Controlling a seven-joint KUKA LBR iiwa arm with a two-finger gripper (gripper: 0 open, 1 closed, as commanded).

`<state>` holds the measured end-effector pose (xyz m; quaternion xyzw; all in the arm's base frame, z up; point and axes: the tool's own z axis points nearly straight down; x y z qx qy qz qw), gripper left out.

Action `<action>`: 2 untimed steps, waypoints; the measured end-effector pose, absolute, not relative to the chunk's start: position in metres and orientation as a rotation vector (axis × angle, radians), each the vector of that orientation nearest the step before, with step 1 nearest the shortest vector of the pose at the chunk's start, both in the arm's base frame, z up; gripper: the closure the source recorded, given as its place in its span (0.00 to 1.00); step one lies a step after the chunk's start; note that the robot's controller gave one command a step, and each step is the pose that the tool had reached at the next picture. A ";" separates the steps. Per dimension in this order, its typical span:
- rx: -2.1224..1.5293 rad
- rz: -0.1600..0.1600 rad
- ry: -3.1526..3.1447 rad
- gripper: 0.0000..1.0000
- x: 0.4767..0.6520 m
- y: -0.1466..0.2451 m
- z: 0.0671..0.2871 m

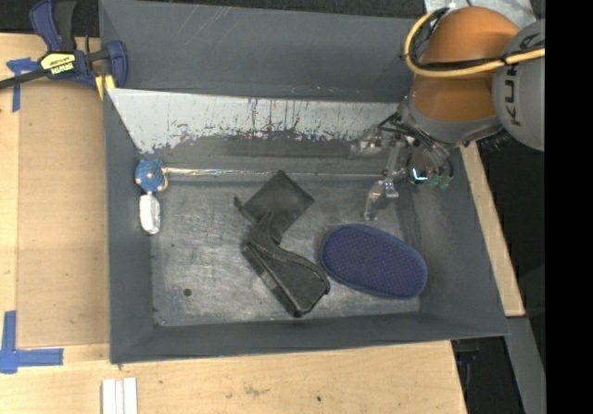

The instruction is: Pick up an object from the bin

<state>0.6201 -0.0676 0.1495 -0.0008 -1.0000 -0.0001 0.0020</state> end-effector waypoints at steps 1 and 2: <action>0.210 0.001 -3.149 0.00 0.546 -0.088 0.073; 0.323 0.007 -3.133 0.00 0.485 -0.122 0.162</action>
Offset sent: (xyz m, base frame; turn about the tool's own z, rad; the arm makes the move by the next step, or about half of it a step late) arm -0.0775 -0.0201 -0.0795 -0.1386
